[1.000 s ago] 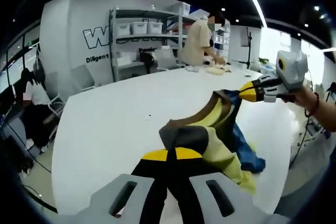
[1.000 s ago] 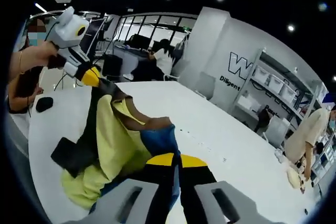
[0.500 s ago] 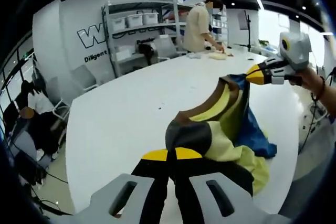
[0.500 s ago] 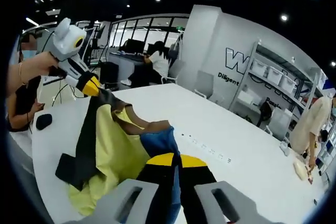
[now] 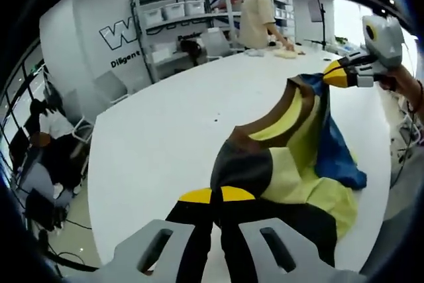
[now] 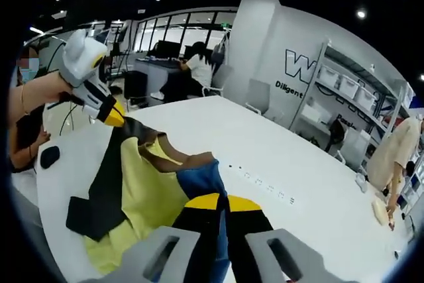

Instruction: Fold the garment on the visible template until the final outline fits inside the template.

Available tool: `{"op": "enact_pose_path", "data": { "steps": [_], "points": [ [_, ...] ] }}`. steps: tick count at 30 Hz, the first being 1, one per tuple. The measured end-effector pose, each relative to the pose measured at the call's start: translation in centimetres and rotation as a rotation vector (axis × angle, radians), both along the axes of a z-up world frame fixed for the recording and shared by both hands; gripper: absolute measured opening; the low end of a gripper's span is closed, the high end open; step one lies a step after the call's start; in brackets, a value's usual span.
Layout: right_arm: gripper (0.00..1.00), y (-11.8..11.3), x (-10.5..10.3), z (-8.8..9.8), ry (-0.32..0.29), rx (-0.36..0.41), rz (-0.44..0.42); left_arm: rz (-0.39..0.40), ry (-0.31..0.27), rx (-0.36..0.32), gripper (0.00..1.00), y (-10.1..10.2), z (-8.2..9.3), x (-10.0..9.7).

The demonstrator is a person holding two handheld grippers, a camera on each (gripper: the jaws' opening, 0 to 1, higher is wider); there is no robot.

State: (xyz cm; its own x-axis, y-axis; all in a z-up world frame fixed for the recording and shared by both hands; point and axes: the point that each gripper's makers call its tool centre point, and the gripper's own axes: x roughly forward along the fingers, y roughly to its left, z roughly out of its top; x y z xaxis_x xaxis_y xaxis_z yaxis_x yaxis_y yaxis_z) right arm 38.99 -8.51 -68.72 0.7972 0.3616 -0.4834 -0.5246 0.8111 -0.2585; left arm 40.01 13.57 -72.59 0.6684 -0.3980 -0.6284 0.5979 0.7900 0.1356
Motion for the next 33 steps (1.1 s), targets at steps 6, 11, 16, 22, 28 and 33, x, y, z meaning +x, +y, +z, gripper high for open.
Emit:
{"op": "enact_pose_path", "data": {
  "steps": [6,11,16,22,28,33],
  "points": [
    [0.0,-0.7,1.4,-2.0,0.057,0.004,-0.025,0.018,0.03,-0.013,0.0,0.0,-1.6,1.6],
    [0.0,-0.8,2.8,-3.8,0.1,0.032,-0.031,0.015,0.04,-0.008,0.0,-0.3,-2.8,3.1],
    [0.0,-1.5,4.5,-6.3,0.148,0.061,-0.05,0.022,0.089,-0.013,0.0,-0.6,-4.9,4.9],
    [0.0,-2.3,5.8,-9.1,0.191,0.049,-0.075,0.024,0.136,-0.01,0.0,-0.8,-6.7,6.2],
    [0.0,-3.0,7.1,-11.1,0.213,0.032,-0.107,0.016,0.169,0.027,0.0,-0.9,-8.5,7.5],
    [0.0,-3.0,8.2,-12.0,0.207,0.023,-0.114,0.01,0.184,0.053,0.0,-1.1,-9.7,8.3]
  ]
}}
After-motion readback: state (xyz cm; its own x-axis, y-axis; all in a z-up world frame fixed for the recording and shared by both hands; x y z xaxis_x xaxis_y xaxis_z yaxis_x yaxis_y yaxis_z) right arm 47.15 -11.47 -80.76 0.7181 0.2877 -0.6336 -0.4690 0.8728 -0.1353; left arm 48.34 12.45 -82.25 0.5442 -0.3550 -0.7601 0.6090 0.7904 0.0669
